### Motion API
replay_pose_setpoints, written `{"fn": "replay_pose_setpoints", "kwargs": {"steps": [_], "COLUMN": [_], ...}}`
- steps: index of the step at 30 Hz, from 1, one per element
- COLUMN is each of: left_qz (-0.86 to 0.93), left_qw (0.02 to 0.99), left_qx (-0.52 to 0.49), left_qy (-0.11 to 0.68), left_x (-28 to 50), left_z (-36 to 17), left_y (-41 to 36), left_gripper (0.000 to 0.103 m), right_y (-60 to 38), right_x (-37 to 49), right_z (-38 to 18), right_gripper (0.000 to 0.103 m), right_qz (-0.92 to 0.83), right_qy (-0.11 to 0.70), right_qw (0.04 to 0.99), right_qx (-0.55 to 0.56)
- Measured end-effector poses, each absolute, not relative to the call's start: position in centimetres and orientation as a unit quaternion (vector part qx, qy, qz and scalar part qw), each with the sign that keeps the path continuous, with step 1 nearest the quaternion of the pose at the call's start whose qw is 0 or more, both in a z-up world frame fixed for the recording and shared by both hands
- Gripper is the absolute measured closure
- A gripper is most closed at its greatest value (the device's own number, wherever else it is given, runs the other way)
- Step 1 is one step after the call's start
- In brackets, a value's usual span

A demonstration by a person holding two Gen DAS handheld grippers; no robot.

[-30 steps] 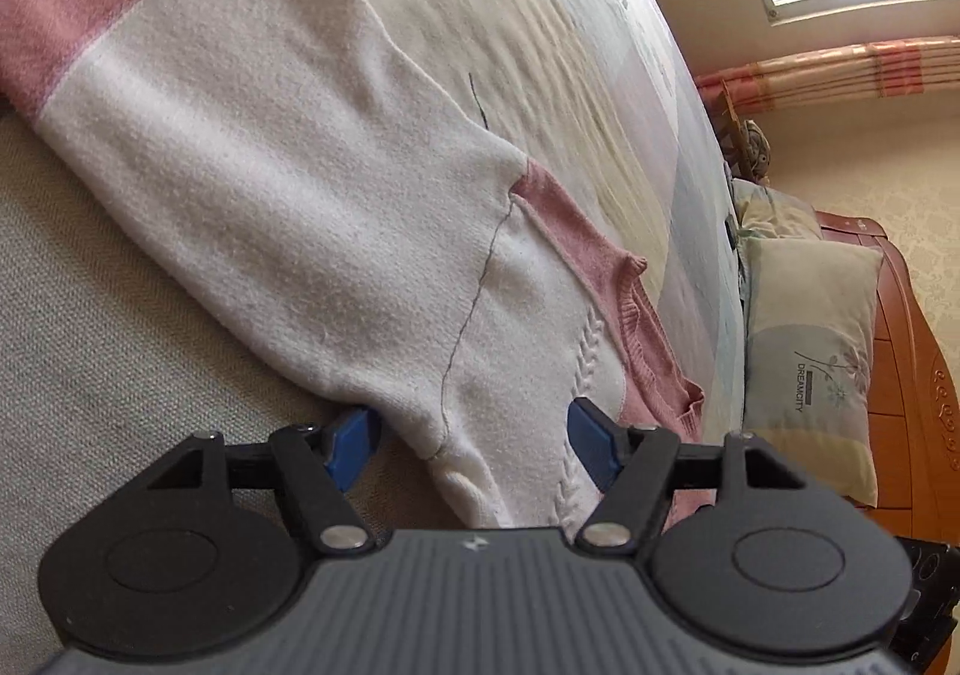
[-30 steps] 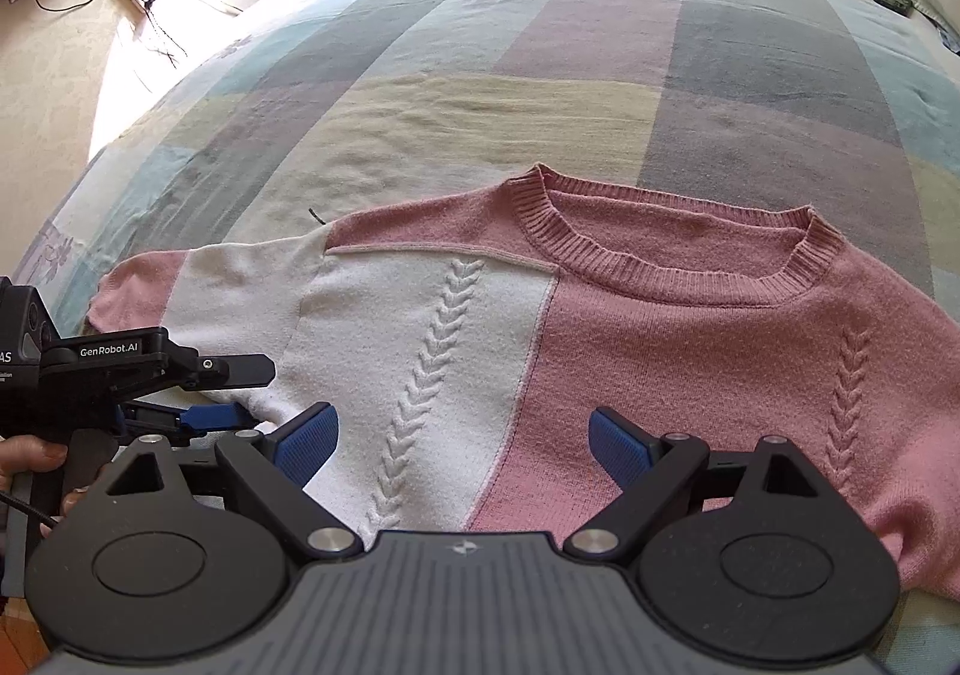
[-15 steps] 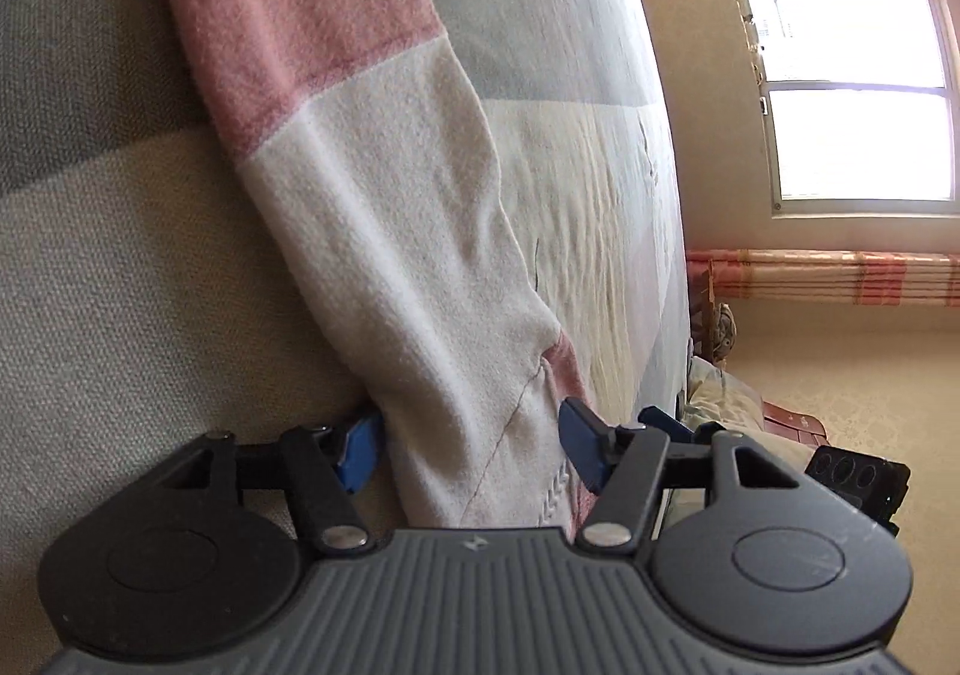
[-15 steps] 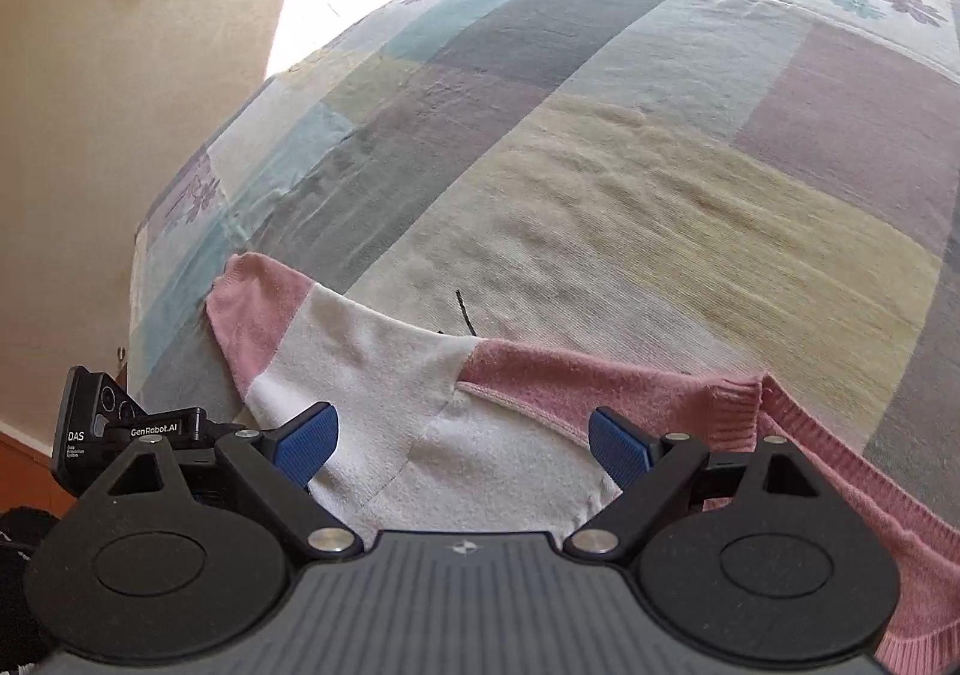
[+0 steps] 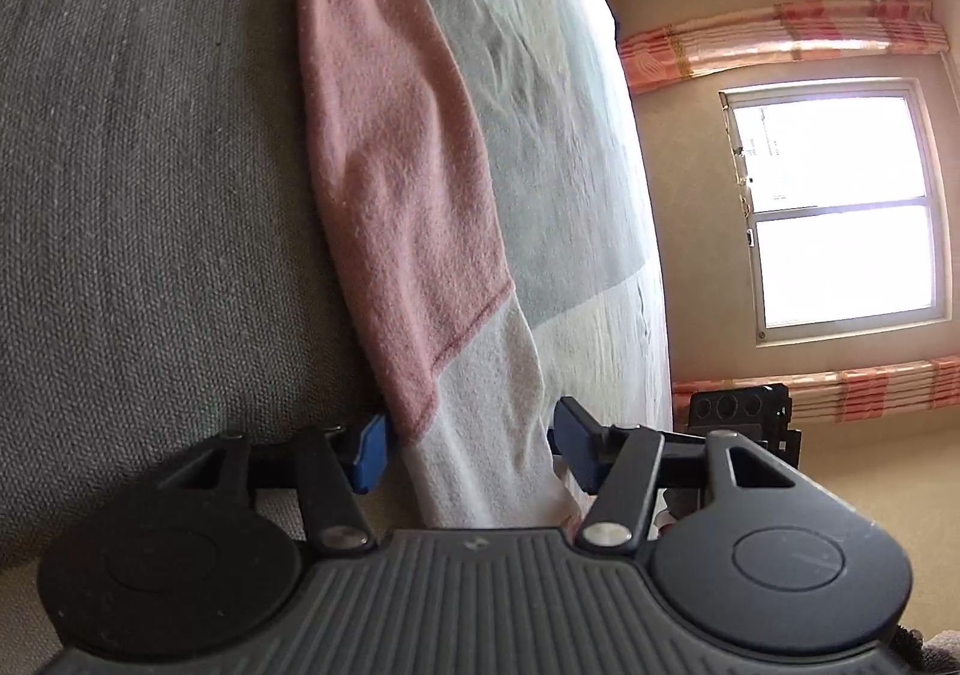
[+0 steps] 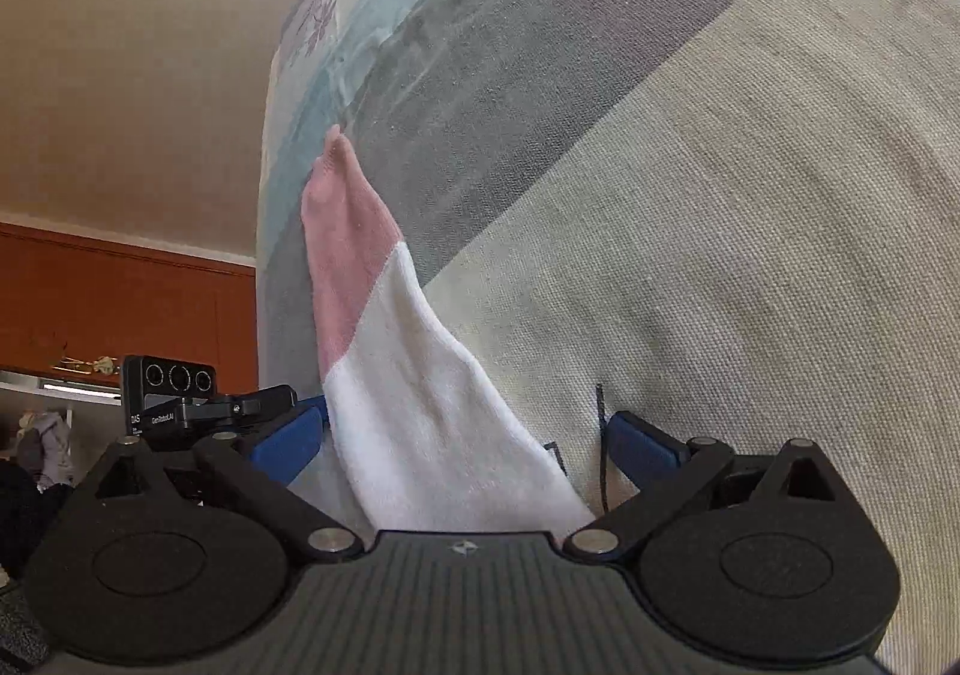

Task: Fold clothes

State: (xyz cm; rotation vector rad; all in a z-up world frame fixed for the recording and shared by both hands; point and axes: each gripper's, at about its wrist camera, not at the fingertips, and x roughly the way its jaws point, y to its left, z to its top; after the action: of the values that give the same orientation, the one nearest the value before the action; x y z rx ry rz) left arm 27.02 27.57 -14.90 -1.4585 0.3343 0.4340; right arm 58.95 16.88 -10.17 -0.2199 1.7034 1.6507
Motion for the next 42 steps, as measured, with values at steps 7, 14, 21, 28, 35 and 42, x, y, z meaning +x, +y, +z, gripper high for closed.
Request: {"fn": "replay_pose_setpoints", "kwargs": {"steps": [7, 14, 21, 28, 35, 42], "left_qz": [0.184, 0.195, 0.180, 0.214, 0.253, 0.243], "left_qw": [0.722, 0.709, 0.713, 0.715, 0.739, 0.772], "left_qx": [-0.649, -0.668, -0.664, -0.649, -0.592, -0.560], "left_qy": [0.150, 0.116, 0.135, 0.144, 0.200, 0.181], "left_x": [28.1, 28.0, 28.1, 29.6, 30.9, 34.1], "left_z": [-15.1, -15.7, -15.9, -16.2, -14.3, -12.1], "left_y": [28.9, 31.5, 32.8, 33.0, 32.8, 36.0], "left_gripper": [0.045, 0.046, 0.047, 0.068, 0.098, 0.098], "right_y": [21.7, 22.9, 23.1, 22.4, 21.6, 22.5], "right_x": [57.2, 56.9, 54.2, 53.3, 50.7, 51.5], "right_z": [-10.8, -11.2, -10.4, -9.6, -7.1, -3.6], "right_gripper": [0.000, 0.000, 0.008, 0.026, 0.097, 0.097], "right_qz": [0.666, 0.667, 0.693, 0.689, 0.674, 0.655], "right_qy": [0.676, 0.684, 0.660, 0.646, 0.567, 0.506], "right_qw": [0.308, 0.294, 0.280, 0.305, 0.410, 0.495], "right_qx": [-0.071, -0.034, -0.080, -0.124, -0.236, -0.265]}}
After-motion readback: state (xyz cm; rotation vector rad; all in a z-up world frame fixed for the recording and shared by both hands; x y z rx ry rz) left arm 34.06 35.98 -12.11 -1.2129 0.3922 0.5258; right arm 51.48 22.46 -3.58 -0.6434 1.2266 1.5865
